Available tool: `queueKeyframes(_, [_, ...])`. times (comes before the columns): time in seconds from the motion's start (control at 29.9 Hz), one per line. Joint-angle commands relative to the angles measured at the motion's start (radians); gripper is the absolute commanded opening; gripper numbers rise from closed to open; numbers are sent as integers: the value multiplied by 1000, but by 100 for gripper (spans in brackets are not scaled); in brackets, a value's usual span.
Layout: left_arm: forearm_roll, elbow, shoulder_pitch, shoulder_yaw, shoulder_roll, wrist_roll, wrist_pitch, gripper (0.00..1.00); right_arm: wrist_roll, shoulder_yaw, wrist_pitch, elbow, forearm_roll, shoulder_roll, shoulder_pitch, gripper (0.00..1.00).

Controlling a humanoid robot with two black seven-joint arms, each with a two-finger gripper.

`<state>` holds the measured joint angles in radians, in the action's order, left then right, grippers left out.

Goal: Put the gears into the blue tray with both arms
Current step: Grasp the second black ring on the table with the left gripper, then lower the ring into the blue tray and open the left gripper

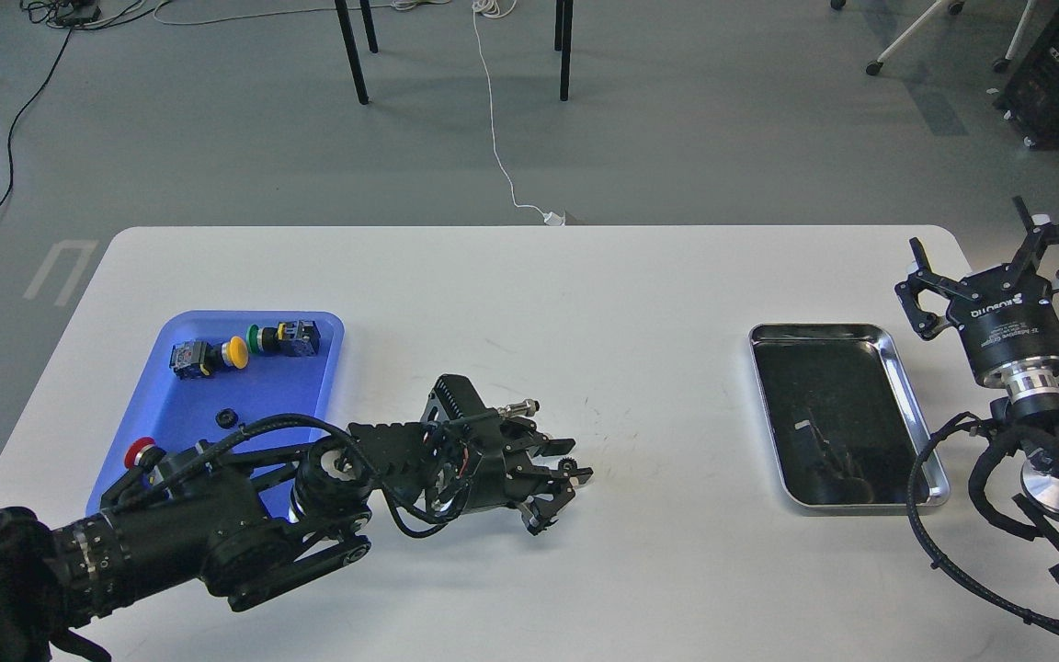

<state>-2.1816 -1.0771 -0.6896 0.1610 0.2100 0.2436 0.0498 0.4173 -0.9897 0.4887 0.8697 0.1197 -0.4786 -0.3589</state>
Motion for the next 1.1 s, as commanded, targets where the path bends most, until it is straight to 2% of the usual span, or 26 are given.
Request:
queueKeyframes(0.0, [0, -1, 1, 0, 3, 3, -1, 22, 0, 0, 0, 0, 0, 0, 0, 97])
queueKeyframes(0.23, [0, -10, 1, 2, 25, 8, -19, 17, 0, 0, 0, 0, 0, 2, 0, 97])
queueKeyframes(0.37, [0, -64, -1, 21, 77, 8, -36, 17, 0, -1, 0, 0, 0, 0, 0, 97])
queueKeyframes(0.47, [0, -159, -8, 38, 164, 2, -71, 17, 0, -6, 0, -3, 0, 0, 2, 97])
queueKeyframes(0.57, [0, -245, -16, 78, 264, 2, -71, 18, 0, -6, 0, -4, 0, 0, 2, 97])
queueKeyframes(0.7, [0, -307, -5, 152, 449, 14, -80, 18, 0, -7, 0, -4, 0, 0, 2, 97])
queueKeyframes(0.87, [91, -267, -2, 143, 601, 16, -105, 18, 0, -6, 0, -6, -2, 1, 2, 97])
queueKeyframes(1.07, [105, -138, 64, 121, 640, 17, -110, 19, 0, -6, 0, -1, -2, 3, 2, 97])
